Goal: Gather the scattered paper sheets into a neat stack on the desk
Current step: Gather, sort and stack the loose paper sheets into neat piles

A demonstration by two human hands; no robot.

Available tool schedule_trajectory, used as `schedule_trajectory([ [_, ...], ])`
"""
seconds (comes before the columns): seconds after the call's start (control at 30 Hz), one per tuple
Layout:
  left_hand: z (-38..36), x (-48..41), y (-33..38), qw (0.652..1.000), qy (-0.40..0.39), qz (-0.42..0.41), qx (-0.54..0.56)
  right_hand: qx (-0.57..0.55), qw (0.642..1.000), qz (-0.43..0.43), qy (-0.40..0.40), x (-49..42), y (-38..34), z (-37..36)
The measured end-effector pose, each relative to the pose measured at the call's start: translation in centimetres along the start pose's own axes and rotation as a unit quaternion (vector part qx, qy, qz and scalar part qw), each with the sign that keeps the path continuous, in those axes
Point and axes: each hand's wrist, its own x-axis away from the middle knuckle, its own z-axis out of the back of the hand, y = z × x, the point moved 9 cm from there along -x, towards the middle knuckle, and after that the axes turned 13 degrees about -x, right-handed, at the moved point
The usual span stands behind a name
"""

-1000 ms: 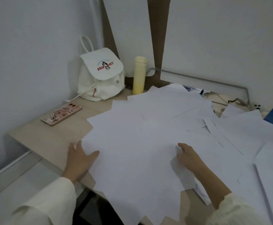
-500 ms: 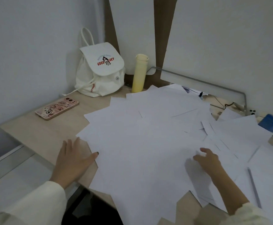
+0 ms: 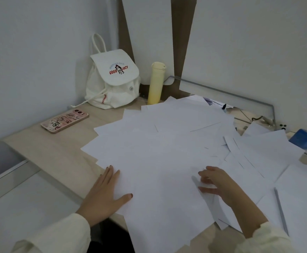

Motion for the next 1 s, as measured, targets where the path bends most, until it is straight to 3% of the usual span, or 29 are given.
schedule_trajectory([
  [0.27,-0.5,1.2,0.3,0.999,0.05,-0.008,0.011,0.115,0.993,0.003,-0.04,1.1,0.6,-2.2],
  [0.47,-0.1,1.0,0.1,0.994,0.064,0.042,0.082,0.066,0.988,0.033,-0.135,2.5,0.6,-7.1],
  [0.53,0.9,1.0,-0.8,0.974,0.106,0.082,0.181,0.009,0.986,0.019,-0.167,3.2,0.7,-7.8],
  [0.63,2.9,1.6,-3.0,0.89,0.167,0.161,0.391,-0.135,0.97,0.006,-0.203,3.8,0.3,-7.7],
  [0.73,3.5,1.1,-1.5,0.8,0.057,0.105,0.588,-0.19,0.958,0.015,-0.215,4.0,-0.3,-6.7],
  [0.8,3.6,0.6,0.2,0.764,-0.036,0.064,0.641,-0.173,0.957,0.016,-0.233,4.5,-0.3,-6.9],
  [0.87,3.0,0.2,0.8,0.767,-0.079,0.084,0.631,-0.123,0.96,0.01,-0.251,5.0,0.2,-7.4],
  [1.0,3.0,-1.0,-0.3,0.794,-0.073,0.134,0.588,-0.031,0.977,0.025,-0.21,3.6,0.4,-6.5],
])
